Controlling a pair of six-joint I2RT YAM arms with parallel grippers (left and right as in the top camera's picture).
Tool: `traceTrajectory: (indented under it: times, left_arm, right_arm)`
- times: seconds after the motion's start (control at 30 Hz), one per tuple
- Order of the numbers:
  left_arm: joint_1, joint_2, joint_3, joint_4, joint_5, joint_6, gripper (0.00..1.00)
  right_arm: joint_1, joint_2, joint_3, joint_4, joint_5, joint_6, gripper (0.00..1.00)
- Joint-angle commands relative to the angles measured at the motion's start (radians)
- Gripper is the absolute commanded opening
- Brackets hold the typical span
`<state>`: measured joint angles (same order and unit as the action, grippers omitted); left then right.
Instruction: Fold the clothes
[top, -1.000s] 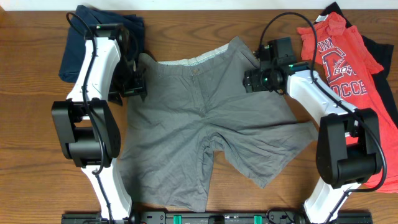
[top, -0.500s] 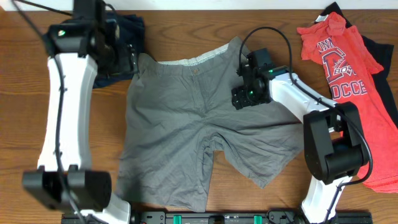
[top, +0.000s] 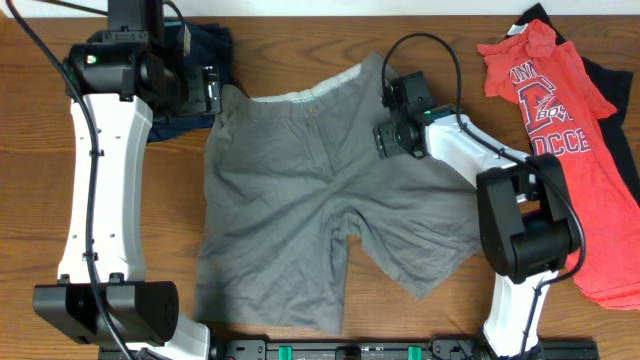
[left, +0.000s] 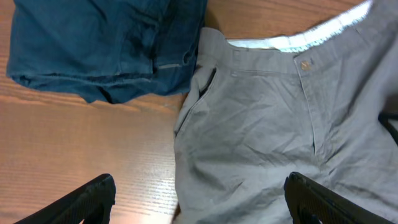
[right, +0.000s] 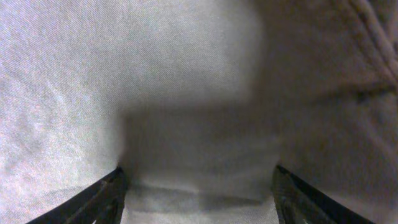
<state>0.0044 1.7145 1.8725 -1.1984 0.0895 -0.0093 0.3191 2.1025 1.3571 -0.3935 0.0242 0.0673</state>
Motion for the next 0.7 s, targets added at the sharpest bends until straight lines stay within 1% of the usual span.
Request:
traceTrajectory:
  times: [0.0,0.13,0.33,0.4,0.53,0.67]
  left_arm:
    - [-0.004,0.024,-0.012,0.012,-0.016,0.016,0.88]
    - [-0.004,0.044,-0.016,0.035,-0.016,0.016,0.88]
    - [-0.024,0.109,-0.016,0.049,-0.016,0.016,0.88]
    - [-0.035,0.137,-0.016,0.052,-0.016,0.016,0.88]
    - [-0.06,0.196,-0.016,0.064,-0.015,0.016,0.89]
    - [-0.091,0.263,-0.016,0.079,-0.016,0.016,0.88]
  right_arm:
    - [-0.025,0.159,-0.042,0.05,0.063,0.007,0.71]
    - [-0.043,0.241,-0.042,0.208,0.074,0.046,0.7]
    - [-0.082,0.36,-0.04,0.49,0.026,0.245,0.72]
    - [-0.101,0.391,-0.032,0.557,0.019,0.286,0.72]
    - [-0.148,0.407,-0.003,0.601,0.02,0.29,0.74]
    - [-0.214,0.407,0.054,0.6,0.015,0.267,0.74]
